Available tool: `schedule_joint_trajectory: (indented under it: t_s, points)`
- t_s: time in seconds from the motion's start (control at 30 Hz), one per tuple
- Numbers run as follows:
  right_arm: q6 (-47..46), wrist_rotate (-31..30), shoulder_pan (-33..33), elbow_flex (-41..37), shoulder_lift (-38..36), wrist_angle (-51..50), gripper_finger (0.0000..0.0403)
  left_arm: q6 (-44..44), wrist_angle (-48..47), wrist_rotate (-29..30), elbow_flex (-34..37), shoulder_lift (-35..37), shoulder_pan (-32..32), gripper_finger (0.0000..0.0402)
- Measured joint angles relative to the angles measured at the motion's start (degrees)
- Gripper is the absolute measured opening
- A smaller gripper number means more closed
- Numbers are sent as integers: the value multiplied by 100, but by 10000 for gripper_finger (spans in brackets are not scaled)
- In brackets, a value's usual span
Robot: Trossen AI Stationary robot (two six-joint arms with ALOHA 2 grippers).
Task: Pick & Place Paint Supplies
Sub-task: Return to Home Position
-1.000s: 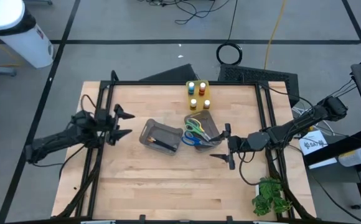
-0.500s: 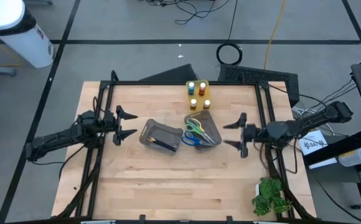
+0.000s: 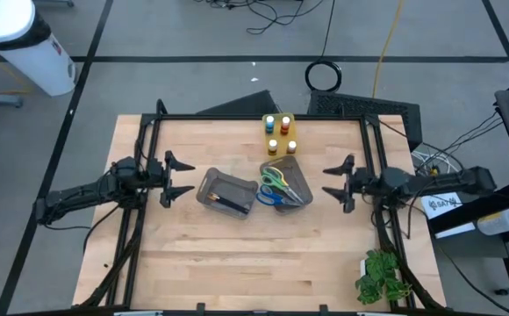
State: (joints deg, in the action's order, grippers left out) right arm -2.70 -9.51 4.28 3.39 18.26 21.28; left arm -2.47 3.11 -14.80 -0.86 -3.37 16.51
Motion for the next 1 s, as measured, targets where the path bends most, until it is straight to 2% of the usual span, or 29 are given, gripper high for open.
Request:
schedule_joint_trajectory:
  t_s: [0.33,0.47,0.7,1.0]
  points:
    - [362,-998,-132,-30,-1789,-1715,263,-88,7,-3,0,2,0,337]
    - [402,-977,-129,-34,-1720,-1982,263,-82,8,-5,0,2,0,337]
    - [404,-1000,-130,-39,-1323,-1498,263,-86,13,2,0,2,1,337]
    - [404,-996,-130,-41,-1285,-1393,263,-87,7,10,0,2,2,337]
